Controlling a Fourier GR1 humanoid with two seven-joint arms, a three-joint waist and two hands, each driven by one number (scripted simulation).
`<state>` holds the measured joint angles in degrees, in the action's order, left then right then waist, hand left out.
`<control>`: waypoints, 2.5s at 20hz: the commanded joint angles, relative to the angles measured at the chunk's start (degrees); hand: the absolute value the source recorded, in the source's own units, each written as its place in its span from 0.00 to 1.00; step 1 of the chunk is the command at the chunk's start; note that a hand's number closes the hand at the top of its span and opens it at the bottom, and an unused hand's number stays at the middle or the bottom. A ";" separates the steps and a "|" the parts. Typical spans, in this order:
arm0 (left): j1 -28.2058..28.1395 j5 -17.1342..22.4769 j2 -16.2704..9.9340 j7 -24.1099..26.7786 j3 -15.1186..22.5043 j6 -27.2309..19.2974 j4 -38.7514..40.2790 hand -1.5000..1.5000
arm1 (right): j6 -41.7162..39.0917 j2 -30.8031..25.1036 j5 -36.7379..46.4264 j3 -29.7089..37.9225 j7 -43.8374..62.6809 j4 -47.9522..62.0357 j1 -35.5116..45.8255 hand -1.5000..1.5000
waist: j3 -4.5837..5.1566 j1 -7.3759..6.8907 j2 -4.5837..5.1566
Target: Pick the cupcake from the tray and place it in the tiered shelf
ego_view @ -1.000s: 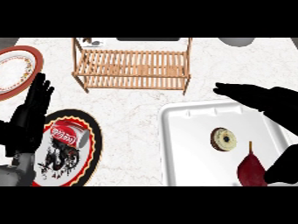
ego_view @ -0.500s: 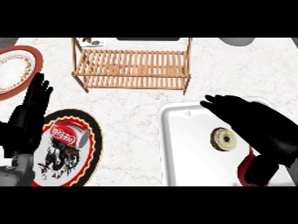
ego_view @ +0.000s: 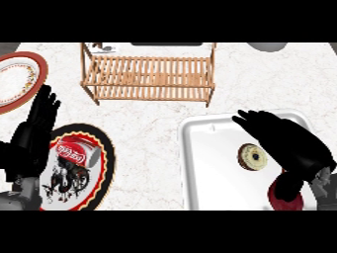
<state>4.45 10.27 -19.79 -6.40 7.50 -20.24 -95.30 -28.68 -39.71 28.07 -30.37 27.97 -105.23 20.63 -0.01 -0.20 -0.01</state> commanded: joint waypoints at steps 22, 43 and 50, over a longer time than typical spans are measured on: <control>-1.77 -4.81 6.18 0.35 -7.66 8.22 0.17 0.50 | 3.69 14.32 23.24 8.46 -24.09 17.86 -6.45 0.00 | 0.01 0.05 0.02; -0.68 -7.36 7.78 -2.59 -8.25 9.37 -1.21 0.50 | 10.27 39.07 37.90 0.67 2.54 23.05 -9.01 1.00 | 0.11 -0.64 -0.12; 2.64 -8.58 8.31 -3.24 -6.27 9.51 -0.72 0.50 | 17.60 39.49 28.39 -7.20 22.67 18.62 -4.62 1.00 | -0.13 -3.31 0.61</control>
<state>5.31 2.36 -11.81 -9.47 0.36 -10.69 -96.75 -16.52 -3.48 61.98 -33.33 40.55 -85.73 14.73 0.61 -2.23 -0.28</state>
